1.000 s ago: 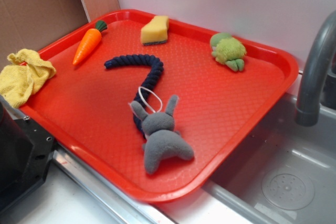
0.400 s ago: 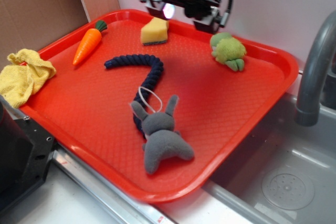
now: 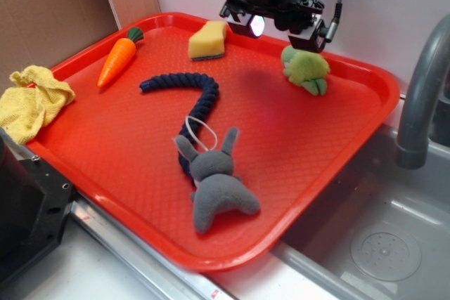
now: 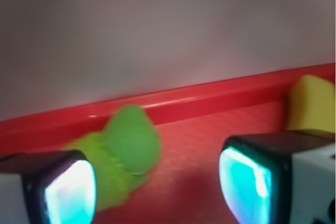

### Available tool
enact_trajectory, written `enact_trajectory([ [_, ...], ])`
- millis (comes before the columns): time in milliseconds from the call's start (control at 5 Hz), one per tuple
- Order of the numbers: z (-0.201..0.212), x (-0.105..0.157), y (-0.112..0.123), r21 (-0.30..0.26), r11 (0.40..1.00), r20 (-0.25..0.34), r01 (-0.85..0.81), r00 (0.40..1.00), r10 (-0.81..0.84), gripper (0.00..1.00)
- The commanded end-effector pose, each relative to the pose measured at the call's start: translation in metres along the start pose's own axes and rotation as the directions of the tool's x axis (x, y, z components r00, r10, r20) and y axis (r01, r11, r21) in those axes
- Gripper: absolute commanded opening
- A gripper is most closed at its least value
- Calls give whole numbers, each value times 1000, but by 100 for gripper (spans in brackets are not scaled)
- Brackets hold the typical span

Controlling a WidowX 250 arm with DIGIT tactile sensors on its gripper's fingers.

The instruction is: Grab the green animal.

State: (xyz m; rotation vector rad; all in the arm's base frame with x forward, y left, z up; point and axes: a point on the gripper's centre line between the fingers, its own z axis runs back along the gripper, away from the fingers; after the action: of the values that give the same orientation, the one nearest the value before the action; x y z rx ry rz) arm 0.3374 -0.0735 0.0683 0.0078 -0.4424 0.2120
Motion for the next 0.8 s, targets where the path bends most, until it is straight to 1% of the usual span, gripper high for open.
enact_trajectory([
  [0,13,26,-4,-34,972,-57,-232,972,230,100],
  [200,5,31,-11,-24,952,-73,-304,950,302,100],
  [400,-1,29,-14,-43,955,-100,-294,952,289,100],
  [600,-7,18,-11,-102,950,-138,-294,950,279,100],
])
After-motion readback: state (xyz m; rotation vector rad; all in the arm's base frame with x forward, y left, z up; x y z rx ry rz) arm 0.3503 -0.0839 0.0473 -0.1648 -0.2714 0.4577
